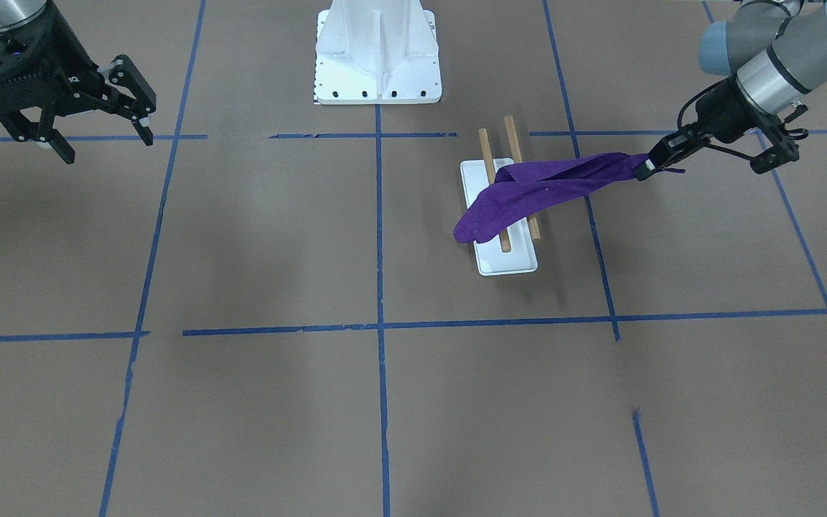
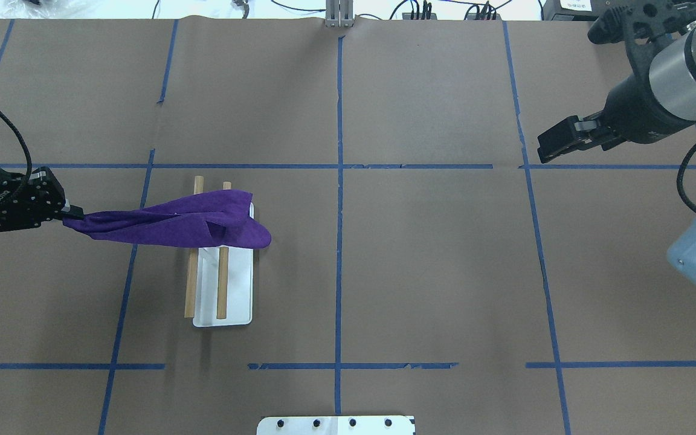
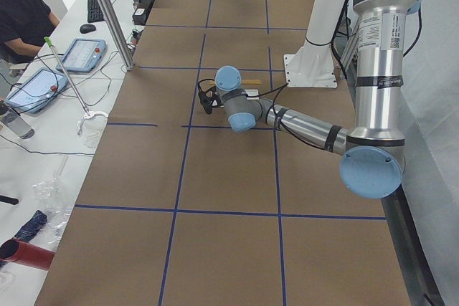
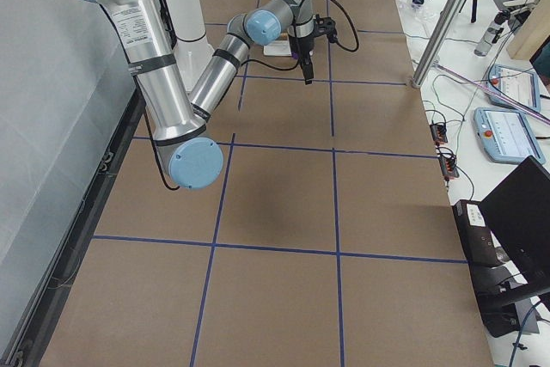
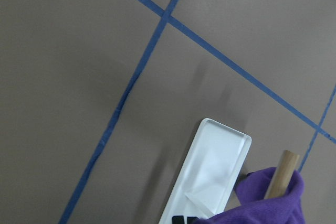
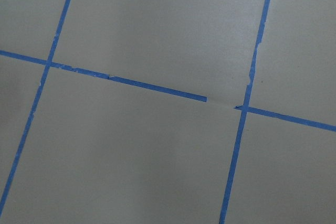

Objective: Hang towel on rack

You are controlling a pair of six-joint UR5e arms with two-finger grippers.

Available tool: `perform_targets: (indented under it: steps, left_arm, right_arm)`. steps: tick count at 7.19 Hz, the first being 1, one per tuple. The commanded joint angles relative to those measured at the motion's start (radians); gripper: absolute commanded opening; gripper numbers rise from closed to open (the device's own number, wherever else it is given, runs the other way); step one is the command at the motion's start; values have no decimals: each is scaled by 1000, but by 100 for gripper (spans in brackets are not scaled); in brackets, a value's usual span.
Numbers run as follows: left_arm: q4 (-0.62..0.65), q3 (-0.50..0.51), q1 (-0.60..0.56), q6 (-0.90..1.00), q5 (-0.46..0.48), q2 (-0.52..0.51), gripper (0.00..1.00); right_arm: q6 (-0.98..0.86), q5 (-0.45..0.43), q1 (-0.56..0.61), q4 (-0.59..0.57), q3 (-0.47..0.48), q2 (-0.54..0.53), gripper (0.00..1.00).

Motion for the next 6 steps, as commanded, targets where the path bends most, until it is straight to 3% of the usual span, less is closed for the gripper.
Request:
perform_targets:
  steps: [1,2,4,6]
  left_arm:
    - [-2,38,2,12,42,9,100]
    - [-13,43,-2,15,42,12,100]
    - [-11,46,-34,262,42,79,100]
    - [-4,55,-141,607,39,151,100]
  right_arm:
    - [-8,-1,25,0,-2,-42,100]
    - [-18,5,57,2,-20,-69,100]
    - [-168,43,198,0,-125,-123,100]
    - [-489,198,419,-1,-328,-160,100]
